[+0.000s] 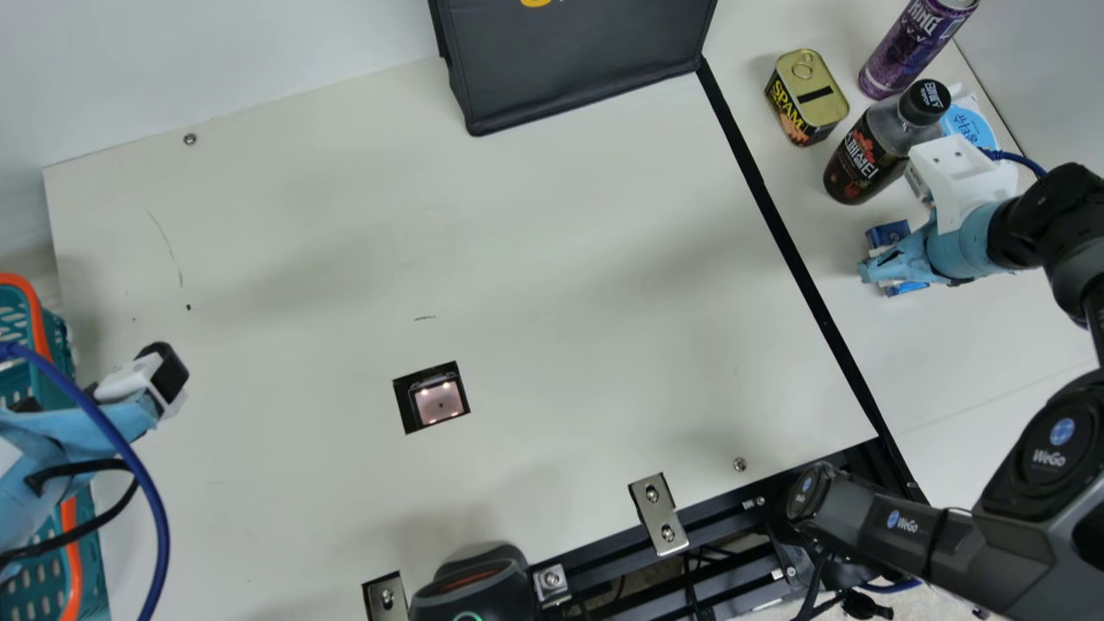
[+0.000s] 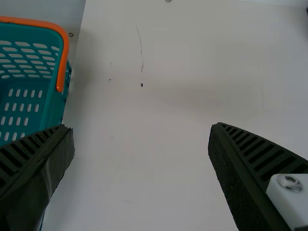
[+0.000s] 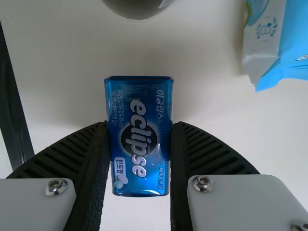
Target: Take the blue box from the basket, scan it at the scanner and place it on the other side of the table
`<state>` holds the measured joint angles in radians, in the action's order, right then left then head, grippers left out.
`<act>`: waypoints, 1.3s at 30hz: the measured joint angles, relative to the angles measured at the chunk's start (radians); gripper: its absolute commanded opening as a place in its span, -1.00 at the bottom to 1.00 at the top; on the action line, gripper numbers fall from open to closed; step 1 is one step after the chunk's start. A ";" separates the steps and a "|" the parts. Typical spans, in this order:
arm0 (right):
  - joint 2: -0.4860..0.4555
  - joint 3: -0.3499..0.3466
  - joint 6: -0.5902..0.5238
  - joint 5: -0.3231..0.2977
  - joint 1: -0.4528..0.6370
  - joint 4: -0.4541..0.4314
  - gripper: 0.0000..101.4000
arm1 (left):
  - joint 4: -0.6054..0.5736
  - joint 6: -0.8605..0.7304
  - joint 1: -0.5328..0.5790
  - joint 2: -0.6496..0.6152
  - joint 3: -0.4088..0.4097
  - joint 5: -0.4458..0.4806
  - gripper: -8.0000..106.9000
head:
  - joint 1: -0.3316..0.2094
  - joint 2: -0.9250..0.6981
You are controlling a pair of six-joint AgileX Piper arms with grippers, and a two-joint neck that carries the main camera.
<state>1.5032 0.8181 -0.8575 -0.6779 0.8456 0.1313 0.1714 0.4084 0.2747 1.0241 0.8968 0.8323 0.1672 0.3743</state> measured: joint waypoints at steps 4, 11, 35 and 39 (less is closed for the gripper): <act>0.001 -0.008 0.015 0.011 -0.005 -0.003 -0.82 | 0.000 0.000 0.000 0.000 0.000 0.000 0.71 | 0.000 0.000; 0.006 -0.021 0.035 0.027 -0.014 -0.007 -0.57 | 0.000 0.000 0.000 0.000 0.000 0.000 0.71 | 0.000 0.000; -0.047 -0.025 0.116 0.022 -0.041 -0.031 0.87 | 0.000 0.000 0.000 0.000 0.000 0.000 0.71 | 0.000 0.000; -0.111 -0.005 0.167 -0.023 -0.076 -0.072 0.87 | 0.000 0.000 0.000 0.000 0.000 0.000 0.71 | 0.000 0.000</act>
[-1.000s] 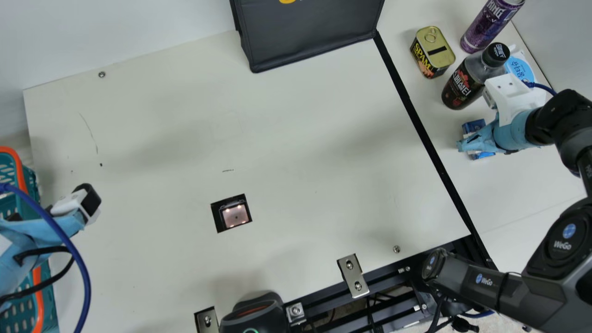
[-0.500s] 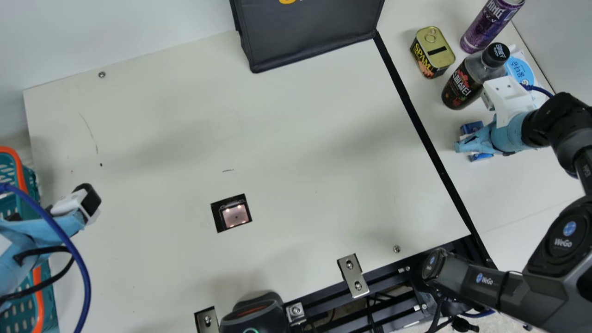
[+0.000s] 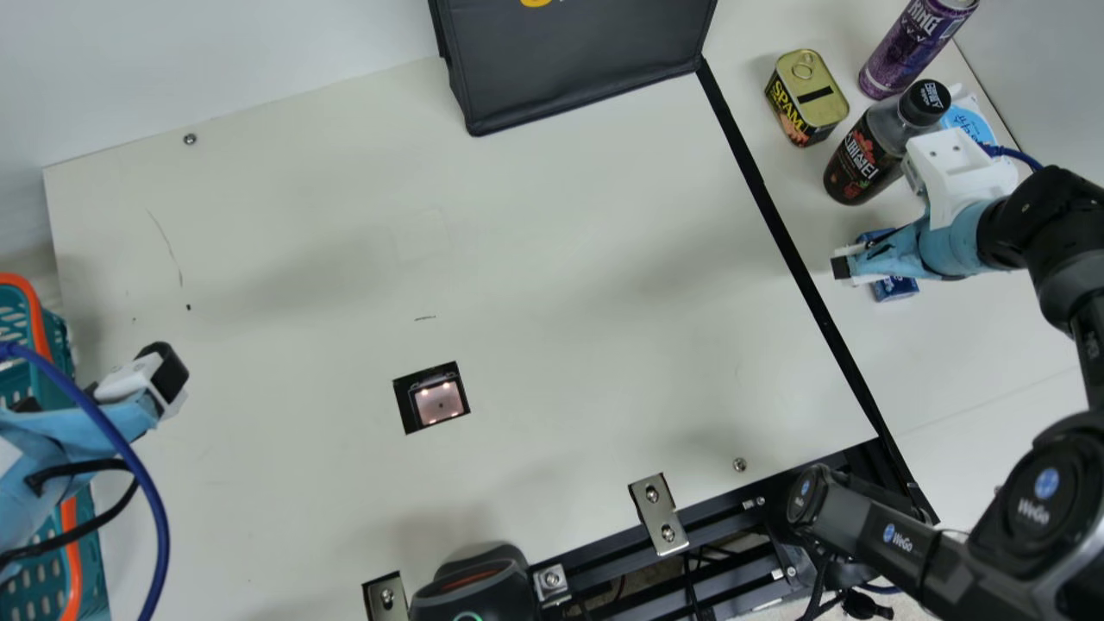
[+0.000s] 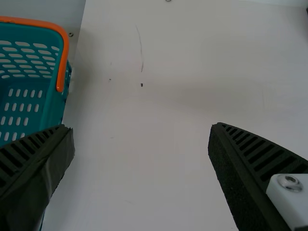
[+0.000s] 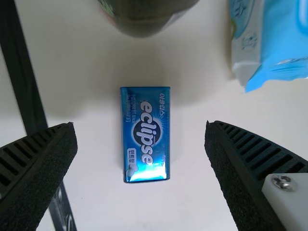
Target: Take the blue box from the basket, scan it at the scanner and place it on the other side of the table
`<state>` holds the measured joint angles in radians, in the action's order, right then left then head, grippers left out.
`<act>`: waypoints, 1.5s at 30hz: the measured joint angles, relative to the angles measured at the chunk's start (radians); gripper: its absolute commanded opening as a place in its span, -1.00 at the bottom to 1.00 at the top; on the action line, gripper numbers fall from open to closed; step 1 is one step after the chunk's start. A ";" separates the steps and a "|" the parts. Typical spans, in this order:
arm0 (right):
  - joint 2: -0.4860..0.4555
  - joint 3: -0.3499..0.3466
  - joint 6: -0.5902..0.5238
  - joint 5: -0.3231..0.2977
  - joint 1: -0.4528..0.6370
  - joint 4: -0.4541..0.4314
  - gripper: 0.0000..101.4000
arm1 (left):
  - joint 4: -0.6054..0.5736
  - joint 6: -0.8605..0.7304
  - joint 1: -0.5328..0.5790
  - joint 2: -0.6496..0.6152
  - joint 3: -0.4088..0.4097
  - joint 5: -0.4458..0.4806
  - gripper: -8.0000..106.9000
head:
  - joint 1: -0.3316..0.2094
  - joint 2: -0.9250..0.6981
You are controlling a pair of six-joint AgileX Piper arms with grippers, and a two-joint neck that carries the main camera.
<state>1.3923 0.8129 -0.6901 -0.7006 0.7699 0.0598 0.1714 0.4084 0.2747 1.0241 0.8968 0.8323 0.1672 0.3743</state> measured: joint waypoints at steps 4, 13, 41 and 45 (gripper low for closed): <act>-0.076 0.031 0.079 -0.074 -0.042 -0.050 0.87 | 0.000 0.000 0.000 0.000 0.000 0.000 0.71 | 0.000 0.000; -0.252 0.146 0.290 -0.283 -0.199 -0.128 0.87 | 0.000 0.000 0.000 0.000 0.000 0.000 0.71 | 0.000 0.000; -0.576 0.401 0.690 -0.520 -0.723 -0.116 0.87 | -0.103 -0.196 -0.125 -0.135 0.154 0.186 0.71 | 0.000 -0.232; -0.646 0.405 0.690 -0.519 -0.778 -0.074 0.87 | -0.136 -0.265 -0.168 -0.183 0.205 0.249 0.71 | 0.000 -0.322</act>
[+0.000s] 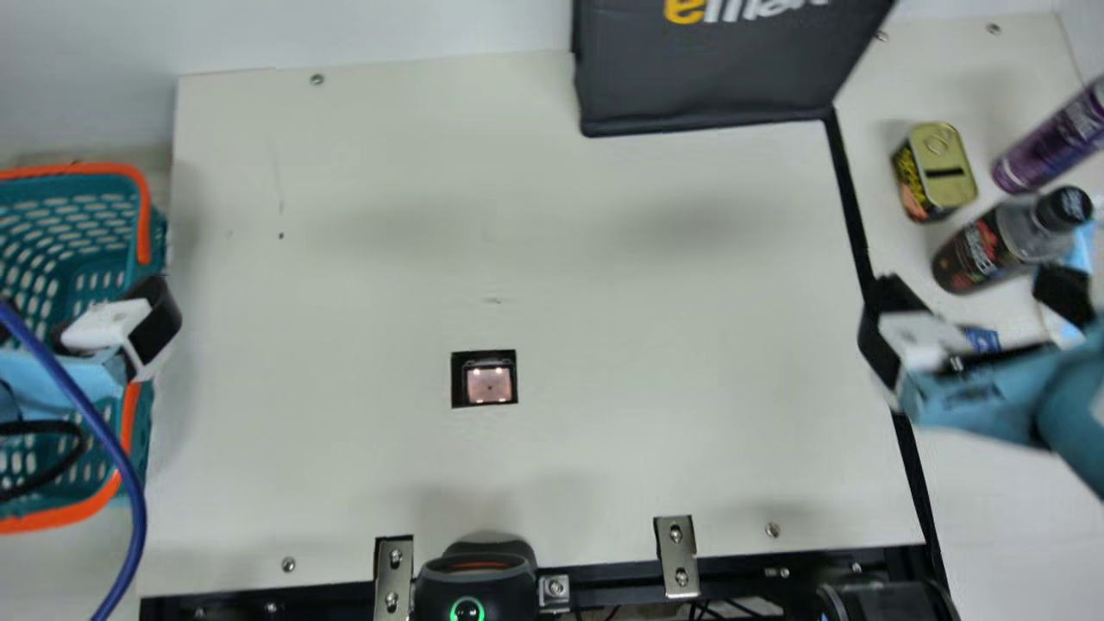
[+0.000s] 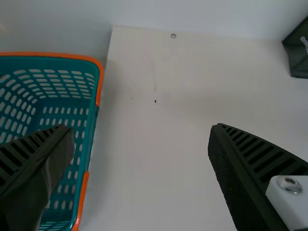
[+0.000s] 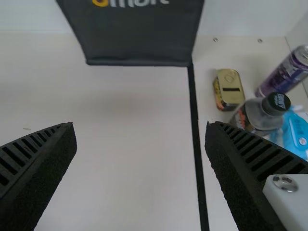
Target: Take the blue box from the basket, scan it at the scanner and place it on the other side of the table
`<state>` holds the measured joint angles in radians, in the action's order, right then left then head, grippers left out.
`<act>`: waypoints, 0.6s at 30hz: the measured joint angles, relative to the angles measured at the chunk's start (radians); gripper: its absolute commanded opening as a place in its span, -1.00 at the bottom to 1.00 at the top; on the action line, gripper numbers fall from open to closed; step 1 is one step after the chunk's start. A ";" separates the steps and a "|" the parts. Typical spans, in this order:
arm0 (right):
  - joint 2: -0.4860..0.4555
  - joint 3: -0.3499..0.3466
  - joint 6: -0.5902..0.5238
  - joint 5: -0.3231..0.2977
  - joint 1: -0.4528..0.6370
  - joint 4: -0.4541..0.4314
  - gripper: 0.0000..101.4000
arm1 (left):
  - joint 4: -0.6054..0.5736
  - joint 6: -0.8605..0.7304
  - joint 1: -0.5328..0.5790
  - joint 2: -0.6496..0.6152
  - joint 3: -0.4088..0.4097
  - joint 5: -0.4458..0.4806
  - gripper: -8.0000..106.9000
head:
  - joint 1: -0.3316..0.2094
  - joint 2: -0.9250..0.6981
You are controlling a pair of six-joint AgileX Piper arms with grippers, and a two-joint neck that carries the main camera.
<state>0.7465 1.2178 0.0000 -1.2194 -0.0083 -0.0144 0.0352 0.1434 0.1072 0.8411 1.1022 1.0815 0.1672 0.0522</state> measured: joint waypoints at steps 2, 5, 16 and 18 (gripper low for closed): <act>-0.006 0.000 0.000 -0.001 -0.004 0.005 0.87 | -0.014 -0.037 -0.023 -0.022 0.025 0.035 0.71 | 0.000 -0.025; -0.007 0.000 0.000 -0.001 -0.006 0.003 0.87 | -0.035 -0.089 -0.053 -0.056 0.067 0.082 0.71 | 0.000 -0.021; -0.010 0.000 0.000 -0.001 -0.006 0.002 0.87 | -0.061 -0.143 -0.079 -0.086 0.102 0.133 0.71 | 0.000 -0.023; -0.010 0.000 0.000 -0.001 -0.006 0.001 0.87 | -0.061 -0.143 -0.079 -0.086 0.102 0.133 0.71 | 0.000 -0.023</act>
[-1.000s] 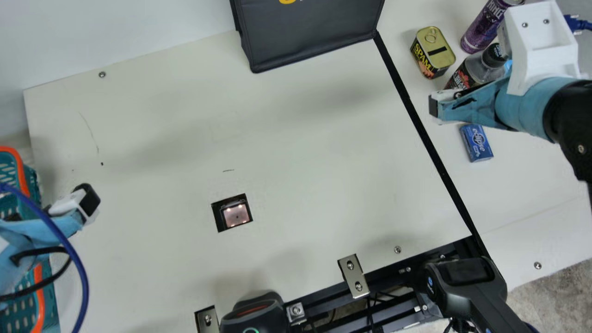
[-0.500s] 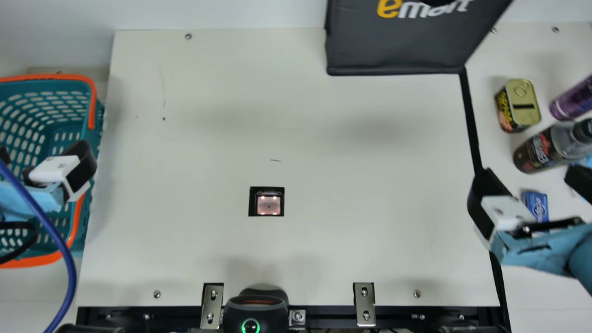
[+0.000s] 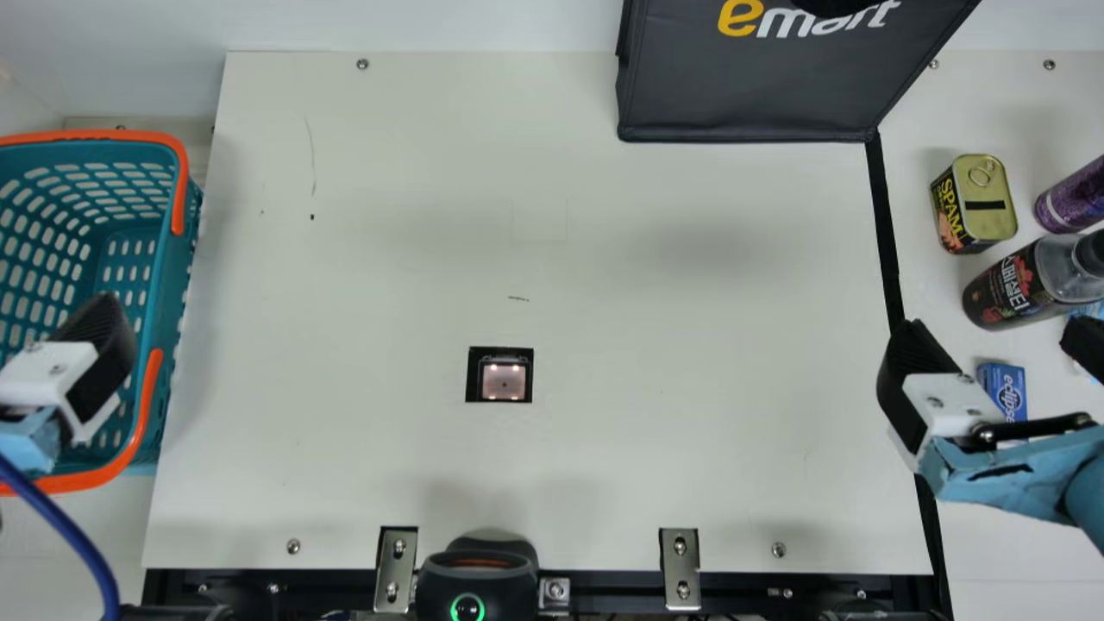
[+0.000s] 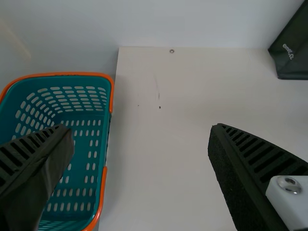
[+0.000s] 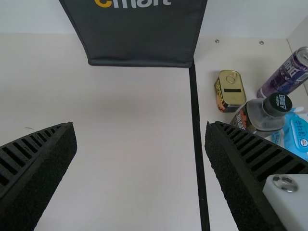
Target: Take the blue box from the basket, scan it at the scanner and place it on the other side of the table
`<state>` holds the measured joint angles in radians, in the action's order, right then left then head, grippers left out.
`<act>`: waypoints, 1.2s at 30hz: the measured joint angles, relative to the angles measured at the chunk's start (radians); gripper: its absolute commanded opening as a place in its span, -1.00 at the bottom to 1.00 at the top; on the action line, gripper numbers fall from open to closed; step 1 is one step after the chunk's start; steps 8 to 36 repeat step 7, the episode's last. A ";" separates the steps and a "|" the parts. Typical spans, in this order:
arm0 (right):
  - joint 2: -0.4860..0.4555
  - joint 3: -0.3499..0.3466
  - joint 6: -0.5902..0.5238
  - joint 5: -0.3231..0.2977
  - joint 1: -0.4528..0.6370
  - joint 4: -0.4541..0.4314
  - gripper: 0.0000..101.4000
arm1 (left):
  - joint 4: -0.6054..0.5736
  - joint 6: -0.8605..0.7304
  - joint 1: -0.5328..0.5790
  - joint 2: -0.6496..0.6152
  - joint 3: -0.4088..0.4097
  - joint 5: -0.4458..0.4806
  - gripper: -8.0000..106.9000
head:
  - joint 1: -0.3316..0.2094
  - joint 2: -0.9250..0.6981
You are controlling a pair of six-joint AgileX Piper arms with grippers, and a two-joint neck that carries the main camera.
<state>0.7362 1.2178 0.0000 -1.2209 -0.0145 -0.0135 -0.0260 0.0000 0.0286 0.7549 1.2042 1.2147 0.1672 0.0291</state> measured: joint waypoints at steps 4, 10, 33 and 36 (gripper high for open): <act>0.000 0.000 0.000 0.000 0.000 0.000 0.87 | 0.000 0.000 0.000 0.000 0.000 0.000 0.71 | 0.000 0.002; 0.000 0.000 0.000 0.000 0.000 0.000 0.87 | 0.000 0.000 0.000 0.000 0.000 0.000 0.71 | 0.000 0.002; 0.000 0.000 0.000 0.000 0.000 0.000 0.87 | 0.000 0.000 0.000 0.000 0.000 0.000 0.71 | 0.000 0.002; 0.000 0.000 0.000 0.000 0.000 0.000 0.87 | 0.000 0.000 0.000 0.000 0.000 0.000 0.71 | 0.000 0.002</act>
